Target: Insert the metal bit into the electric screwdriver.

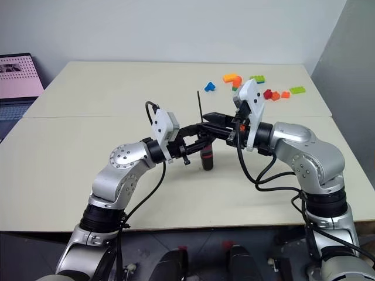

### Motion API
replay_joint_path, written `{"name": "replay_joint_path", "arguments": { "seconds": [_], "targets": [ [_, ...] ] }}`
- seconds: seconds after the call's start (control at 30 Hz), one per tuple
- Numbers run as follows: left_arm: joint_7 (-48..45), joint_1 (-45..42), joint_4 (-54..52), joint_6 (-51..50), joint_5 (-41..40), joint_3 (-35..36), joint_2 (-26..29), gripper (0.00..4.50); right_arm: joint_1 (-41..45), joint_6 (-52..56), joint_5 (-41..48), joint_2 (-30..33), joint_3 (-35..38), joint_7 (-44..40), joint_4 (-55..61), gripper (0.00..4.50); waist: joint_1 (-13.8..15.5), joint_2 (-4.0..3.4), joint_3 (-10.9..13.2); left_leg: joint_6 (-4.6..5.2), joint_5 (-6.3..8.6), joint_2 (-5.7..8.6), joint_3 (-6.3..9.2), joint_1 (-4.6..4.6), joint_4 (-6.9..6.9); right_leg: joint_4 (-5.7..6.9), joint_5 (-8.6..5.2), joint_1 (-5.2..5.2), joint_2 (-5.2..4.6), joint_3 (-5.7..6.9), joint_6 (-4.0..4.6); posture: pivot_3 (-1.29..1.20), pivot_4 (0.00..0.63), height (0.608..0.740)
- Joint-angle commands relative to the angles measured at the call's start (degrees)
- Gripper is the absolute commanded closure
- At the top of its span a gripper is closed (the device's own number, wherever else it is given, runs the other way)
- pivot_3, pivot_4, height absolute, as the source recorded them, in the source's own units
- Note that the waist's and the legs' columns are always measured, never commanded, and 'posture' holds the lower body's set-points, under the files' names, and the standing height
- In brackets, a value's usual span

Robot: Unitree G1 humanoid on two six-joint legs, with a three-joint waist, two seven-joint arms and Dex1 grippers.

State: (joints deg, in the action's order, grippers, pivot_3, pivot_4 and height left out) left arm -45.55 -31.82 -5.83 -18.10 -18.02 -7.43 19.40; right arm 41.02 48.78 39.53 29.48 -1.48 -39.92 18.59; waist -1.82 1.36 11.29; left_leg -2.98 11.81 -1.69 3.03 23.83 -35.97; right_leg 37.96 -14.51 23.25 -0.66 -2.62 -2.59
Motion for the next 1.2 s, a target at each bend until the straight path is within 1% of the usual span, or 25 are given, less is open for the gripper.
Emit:
{"name": "replay_joint_path", "arguments": {
  "seconds": [0.03,0.1,0.2,0.23,0.3,0.37,0.43,0.47,0.6,0.73,0.9,1.03,1.1,1.17,1.2],
  "targets": [
    [1.6,-1.4,-1.1,-0.9,0.8,0.3,0.1,2.92,1.1,-0.7,0.3,3.0,4.2,-0.6,0.6,1.98,0.0,0.0,0.0,0.0,0.0,0.0,0.0,0.01,0.0,0.0,0.0,0.0,0.0,0.0,0.0,0.0,0.15,0.74],
    [2.5,-2.9,-0.8,-1.0,1.9,0.5,0.8,2.92,1.2,-1.0,0.0,4.7,5.4,-0.7,0.1,1.5,0.0,0.01,0.0,0.0,0.0,0.0,0.0,0.01,-0.01,-0.01,0.0,0.0,0.0,0.01,0.0,0.0,0.15,0.74],
    [2.6,-8.3,1.4,-0.2,6.9,-0.8,4.3,2.92,0.2,-1.9,-1.1,8.9,7.0,-2.0,-0.1,0.85,0.0,0.05,0.1,0.0,0.0,0.0,0.01,0.04,-0.02,0.0,0.0,0.03,0.01,0.03,-0.01,0.0,0.15,0.74],
    [2.2,-10.3,2.6,0.3,9.0,-1.7,5.8,2.92,-0.2,-2.4,-1.6,10.5,7.3,-2.7,0.1,0.78,0.0,0.04,0.1,0.0,0.0,0.0,0.01,0.04,-0.02,0.0,0.01,0.05,0.02,0.02,-0.01,0.0,0.15,0.74],
    [0.6,-14.2,6.0,1.6,13.1,-3.8,9.1,2.92,-1.4,-3.3,-2.6,13.6,7.7,-4.3,0.7,0.78,-0.1,0.05,0.1,0.0,0.0,0.0,0.01,0.04,0.0,0.01,0.01,0.07,0.05,0.0,0.0,0.0,0.15,0.74],
    [-1.7,-19.5,12.1,4.7,18.8,-7.3,12.8,2.92,-3.2,-5.5,-4.9,18.3,8.1,-6.5,1.6,0.78,0.0,0.04,0.1,0.0,0.0,-0.01,0.0,0.05,0.05,-0.04,-0.01,0.08,0.06,-0.01,0.01,0.0,0.15,0.74],
    [-1.9,-23.9,18.9,13.3,25.3,-11.1,15.2,2.92,-4.6,-7.7,-7.0,21.9,8.2,-8.2,2.4,0.78,0.1,0.03,0.1,0.0,0.0,0.0,-0.02,0.12,0.09,-0.14,-0.02,0.12,0.06,0.0,0.02,0.0,0.15,0.74],
    [-2.8,-25.5,21.7,16.0,27.2,-12.7,15.7,2.92,-5.2,-8.5,-7.8,23.5,8.2,-9.0,2.9,0.78,0.0,0.03,0.1,0.01,0.01,0.0,-0.04,0.15,0.13,-0.21,-0.02,0.13,0.05,-0.01,0.01,0.0,0.15,0.74],
    [-8.9,-29.4,33.3,25.3,33.3,-20.0,14.8,2.92,-8.8,-11.0,-10.5,29.0,7.2,-12.7,6.1,0.78,0.1,0.03,0.1,0.01,0.01,0.01,-0.09,0.27,0.14,-0.29,-0.08,0.19,0.01,-0.01,-0.03,0.0,0.15,0.74],
    [-12.9,-31.0,41.4,33.3,37.2,-24.7,12.5,2.92,-11.8,-12.2,-12.1,31.8,5.1,-15.4,9.3,0.78,0.1,0.05,0.1,0.02,0.02,0.01,-0.09,0.46,0.1,-0.32,-0.1,0.31,0.0,0.0,-0.03,0.0,0.15,0.74],
    [-13.3,-33.8,53.8,38.5,41.6,-28.1,5.8,2.92,-10.9,-10.7,-10.9,29.0,3.2,-14.5,11.3,0.78,-0.1,0.05,0.1,0.02,0.02,0.01,-0.11,0.51,0.0,-0.2,-0.09,0.39,0.01,-0.03,-0.04,0.0,0.15,0.74],
    [-12.9,-35.4,59.4,40.2,42.9,-27.7,3.2,2.92,-11.4,-10.8,-11.7,28.5,3.0,-14.6,11.1,0.78,0.1,0.06,0.1,0.02,0.02,0.02,-0.08,0.51,-0.07,-0.11,-0.08,0.39,0.02,-0.02,-0.05,0.0,0.15,0.74],
    [-13.0,-35.8,61.0,40.6,43.1,-27.5,2.5,2.22,-11.6,-10.6,-11.6,28.3,3.2,-14.4,11.0,0.78,0.1,0.06,0.1,0.02,0.02,0.02,-0.07,0.51,-0.08,-0.1,-0.08,0.37,0.01,-0.01,-0.06,0.0,0.15,0.74],
    [-13.3,-36.1,62.1,40.8,43.0,-27.1,2.1,1.84,-11.5,-10.5,-11.5,28.0,3.2,-14.2,10.9,0.78,0.1,0.06,0.1,0.02,0.02,0.02,-0.07,0.49,-0.09,-0.06,-0.07,0.36,0.0,-0.01,-0.07,0.0,0.15,0.74],
    [-14.1,-36.2,62.2,40.8,42.6,-26.6,2.0,1.5,-11.5,-10.4,-11.4,27.9,3.3,-14.2,10.8,0.78,0.1,0.06,0.1,0.02,0.02,0.02,-0.06,0.49,-0.09,-0.05,-0.07,0.36,0.0,0.0,-0.07,0.0,0.15,0.74]
  ]
}}
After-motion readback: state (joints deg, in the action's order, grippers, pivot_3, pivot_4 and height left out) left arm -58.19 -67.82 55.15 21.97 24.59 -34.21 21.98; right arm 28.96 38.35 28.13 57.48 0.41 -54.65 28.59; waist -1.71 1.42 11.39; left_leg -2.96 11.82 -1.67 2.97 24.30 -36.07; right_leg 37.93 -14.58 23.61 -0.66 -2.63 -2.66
